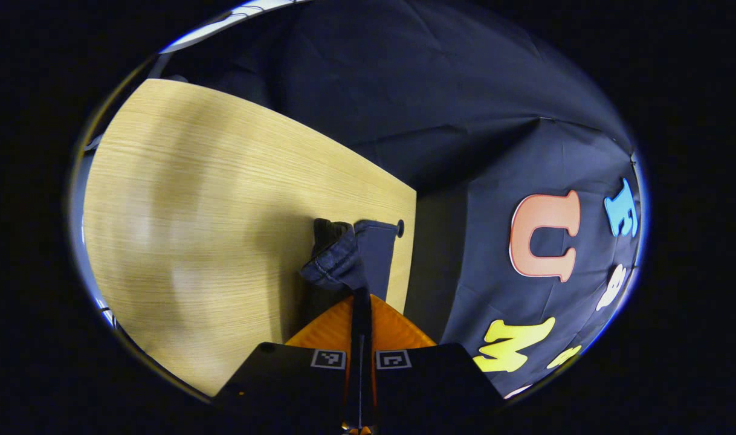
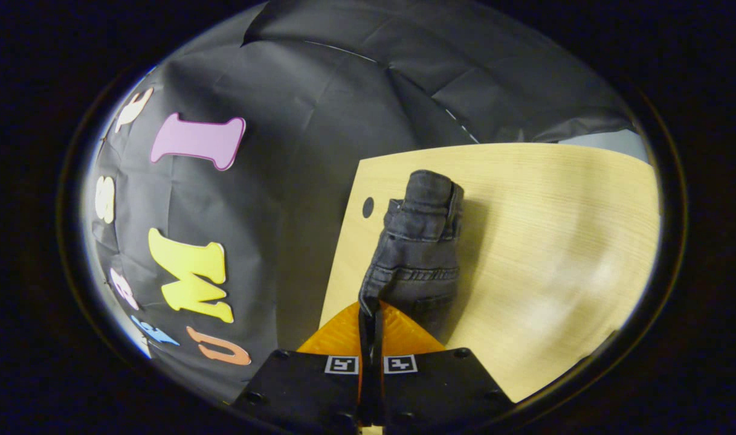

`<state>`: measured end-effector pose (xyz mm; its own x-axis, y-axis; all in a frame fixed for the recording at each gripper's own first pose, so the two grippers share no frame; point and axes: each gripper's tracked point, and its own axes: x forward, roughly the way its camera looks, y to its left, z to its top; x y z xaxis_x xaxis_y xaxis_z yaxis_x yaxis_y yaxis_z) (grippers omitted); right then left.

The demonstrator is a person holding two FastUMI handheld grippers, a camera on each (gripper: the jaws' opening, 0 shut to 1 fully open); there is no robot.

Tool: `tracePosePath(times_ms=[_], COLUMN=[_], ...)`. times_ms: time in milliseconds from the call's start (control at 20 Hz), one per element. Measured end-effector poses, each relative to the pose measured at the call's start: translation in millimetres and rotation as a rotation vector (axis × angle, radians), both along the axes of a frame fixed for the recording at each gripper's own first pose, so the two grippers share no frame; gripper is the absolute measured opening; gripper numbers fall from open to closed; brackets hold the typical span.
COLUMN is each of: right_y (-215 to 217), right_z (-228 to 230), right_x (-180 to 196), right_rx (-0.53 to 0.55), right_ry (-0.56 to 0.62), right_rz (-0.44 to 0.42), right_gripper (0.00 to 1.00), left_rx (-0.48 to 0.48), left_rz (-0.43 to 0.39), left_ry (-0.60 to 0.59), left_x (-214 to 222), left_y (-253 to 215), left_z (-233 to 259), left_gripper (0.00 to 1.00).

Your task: Grasp the waist and the cuffs of the jeans and fold them to make the two legs overlap; first hold the waist and fold one-third of the jeans toward the cuffs, then hold the cuffs and fold the remaining one-third in the same direction to finish folding.

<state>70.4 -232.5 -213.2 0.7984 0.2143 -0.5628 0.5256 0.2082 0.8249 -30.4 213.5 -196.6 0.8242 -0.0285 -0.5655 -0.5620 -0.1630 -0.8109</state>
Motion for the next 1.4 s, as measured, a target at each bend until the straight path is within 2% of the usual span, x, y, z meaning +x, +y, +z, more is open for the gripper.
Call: tracePosePath(times_ms=[200,350,700,950,1250,1300,1400], right_y=[5.2,8.1,15.7,16.6,23.4,24.9,25.4], right_z=[3.9,-3.0,-56.1,-89.4,-114.4,-109.1,-102.0], right_x=[56.4,93.1,165.2,186.3,199.7,202.5,210.5], right_rx=[-0.023,-0.055,-0.112,-0.105,-0.132,-0.121,-0.100], right_ry=[-0.028,-0.030,0.016,0.041,0.082,0.049,-0.001], right_rz=[0.004,0.011,0.018,0.030,0.048,0.050,0.022], right_gripper=[0.01,0.00,0.00,0.01,0.01,0.07,0.48], left_rx=[-0.006,0.041,0.067,0.092,0.100,0.101,0.113], left_rz=[-0.005,-0.034,-0.068,-0.124,-0.149,-0.141,-0.157], left_ry=[-0.023,-0.025,-0.019,-0.008,0.031,0.026,0.002], left_x=[66.9,116.2,220.1,257.5,268.4,269.9,275.0], left_y=[4.9,8.7,4.3,-2.7,-6.5,-5.7,-3.5], left_z=[-1.6,-12.7,-53.7,-82.7,-110.4,-110.7,-111.0], left_gripper=[0.04,0.04,0.04,0.05,0.05,0.00,0.67])
